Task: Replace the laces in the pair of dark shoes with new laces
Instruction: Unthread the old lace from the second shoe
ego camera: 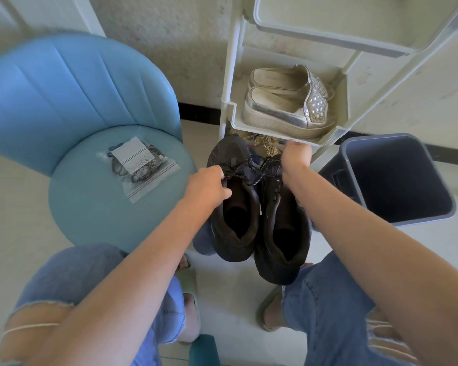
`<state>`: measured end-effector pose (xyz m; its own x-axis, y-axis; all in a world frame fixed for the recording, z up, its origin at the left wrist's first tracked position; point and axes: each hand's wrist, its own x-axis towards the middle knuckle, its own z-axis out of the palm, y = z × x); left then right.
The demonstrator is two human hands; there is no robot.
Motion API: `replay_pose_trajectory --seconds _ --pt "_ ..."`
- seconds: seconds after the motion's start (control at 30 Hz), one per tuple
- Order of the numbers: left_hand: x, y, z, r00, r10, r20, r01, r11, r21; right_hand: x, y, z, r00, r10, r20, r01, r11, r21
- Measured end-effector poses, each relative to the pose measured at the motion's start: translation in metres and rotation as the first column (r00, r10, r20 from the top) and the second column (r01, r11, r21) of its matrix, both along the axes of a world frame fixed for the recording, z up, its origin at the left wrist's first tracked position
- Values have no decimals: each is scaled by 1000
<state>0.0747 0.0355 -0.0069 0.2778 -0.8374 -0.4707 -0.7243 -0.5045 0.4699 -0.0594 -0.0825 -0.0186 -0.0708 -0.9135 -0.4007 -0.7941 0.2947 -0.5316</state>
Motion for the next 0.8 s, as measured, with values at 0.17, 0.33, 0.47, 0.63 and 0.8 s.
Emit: replay_pose_trajectory --seconds 0.17,0.33,0.47,0.63,0.8 --pt "-1 0 3 1000 -8 -13 8 1000 -11 -3 9 7 802 554 221 -538 832 -135" --pt "-2 -2 3 1000 -1 -17 0 1000 -13 10 21 -6 714 699 41 -693 714 -104" --pt "-2 -1 3 1000 -3 -26 3 1000 -18 8 18 2 708 692 141 -688 721 -81" --pt "-1 -1 2 999 -39 -25 39 999 -5 5 5 5 861 407 -307 -496 806 -323" --pt "-1 -1 3 999 -38 -17 38 999 2 -8 1 8 959 267 -90 -282 903 -324"
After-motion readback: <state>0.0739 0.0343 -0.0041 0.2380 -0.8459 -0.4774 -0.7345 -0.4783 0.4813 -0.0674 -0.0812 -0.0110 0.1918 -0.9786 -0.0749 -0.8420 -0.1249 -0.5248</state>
